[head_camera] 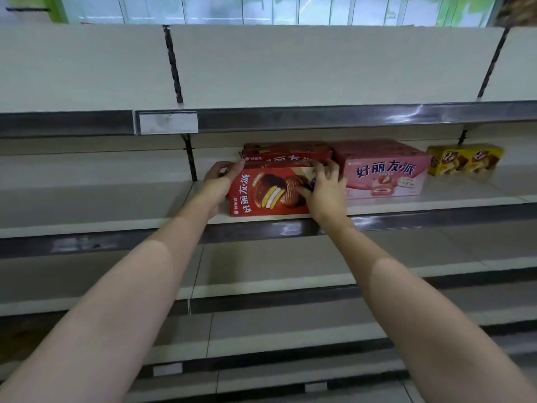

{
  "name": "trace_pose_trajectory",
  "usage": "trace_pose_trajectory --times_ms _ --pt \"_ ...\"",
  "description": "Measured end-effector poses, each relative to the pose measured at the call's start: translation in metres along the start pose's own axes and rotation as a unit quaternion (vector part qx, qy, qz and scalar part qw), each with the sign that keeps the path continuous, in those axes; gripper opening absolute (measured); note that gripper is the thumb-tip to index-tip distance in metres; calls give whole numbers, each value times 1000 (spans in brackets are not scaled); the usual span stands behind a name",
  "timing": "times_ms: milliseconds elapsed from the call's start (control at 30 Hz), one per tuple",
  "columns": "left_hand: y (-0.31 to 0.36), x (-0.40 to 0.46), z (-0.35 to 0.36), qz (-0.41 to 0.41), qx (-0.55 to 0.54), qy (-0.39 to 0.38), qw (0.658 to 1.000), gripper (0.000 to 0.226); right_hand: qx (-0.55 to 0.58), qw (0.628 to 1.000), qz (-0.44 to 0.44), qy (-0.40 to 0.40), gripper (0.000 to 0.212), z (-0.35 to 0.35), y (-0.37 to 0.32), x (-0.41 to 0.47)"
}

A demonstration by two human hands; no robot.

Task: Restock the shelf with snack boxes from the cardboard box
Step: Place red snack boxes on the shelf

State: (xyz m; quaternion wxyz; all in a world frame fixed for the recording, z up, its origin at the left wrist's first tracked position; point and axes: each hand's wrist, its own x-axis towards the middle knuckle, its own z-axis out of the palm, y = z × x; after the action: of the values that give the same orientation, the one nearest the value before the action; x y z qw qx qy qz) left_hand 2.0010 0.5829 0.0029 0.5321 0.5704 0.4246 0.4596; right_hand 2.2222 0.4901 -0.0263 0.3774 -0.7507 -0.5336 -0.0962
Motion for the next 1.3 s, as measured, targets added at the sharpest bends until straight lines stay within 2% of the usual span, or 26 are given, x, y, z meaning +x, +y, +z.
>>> trace_pose_trajectory --times_ms 267,400,467,567,633,700,767,833,900,967,1033,1167,1233,1300 --pt "3 -7 -8 -19 -18 -35 999 52 9 1000 -14 25 66 -4 -2 -8" --pt "9 -9 -13 -18 -26 -58 998 45 84 994 33 54 50 -11 -5 -5" --pt "17 -10 -18 -28 -21 -89 995 48 101 990 61 77 53 -17 -5 -3" --pt "30 -11 -26 -62 19 -136 989 58 116 983 138 22 65 -29 -6 6" --pt "35 -15 -28 -111 66 -150 980 66 130 978 162 -27 65 -35 -7 10" --pt "39 -20 -29 -159 81 -155 972 70 161 971 172 -36 61 -41 -9 11" --pt "42 -20 -28 -177 52 -159 970 63 187 965 183 -23 56 -45 -10 10" --pt "48 -22 -23 -166 15 -141 976 50 210 959 189 2 50 -46 -13 8" --pt "54 -24 -18 -163 -8 -88 983 45 255 947 195 26 44 -43 -15 6" --pt "55 -24 -18 -155 -16 -35 987 34 312 925 209 52 38 -41 -19 5" --pt "51 -24 -21 -130 -12 -5 991 12 373 893 243 71 31 -39 -22 4" --pt "44 -31 -36 -81 -79 -28 993 4 419 862 282 56 25 -35 -22 0" --pt "45 -39 -44 -77 -126 -61 987 10 414 864 284 37 22 -34 -22 -3" --pt "45 -46 -49 -83 -130 -85 984 20 427 858 283 27 24 -31 -21 -6"
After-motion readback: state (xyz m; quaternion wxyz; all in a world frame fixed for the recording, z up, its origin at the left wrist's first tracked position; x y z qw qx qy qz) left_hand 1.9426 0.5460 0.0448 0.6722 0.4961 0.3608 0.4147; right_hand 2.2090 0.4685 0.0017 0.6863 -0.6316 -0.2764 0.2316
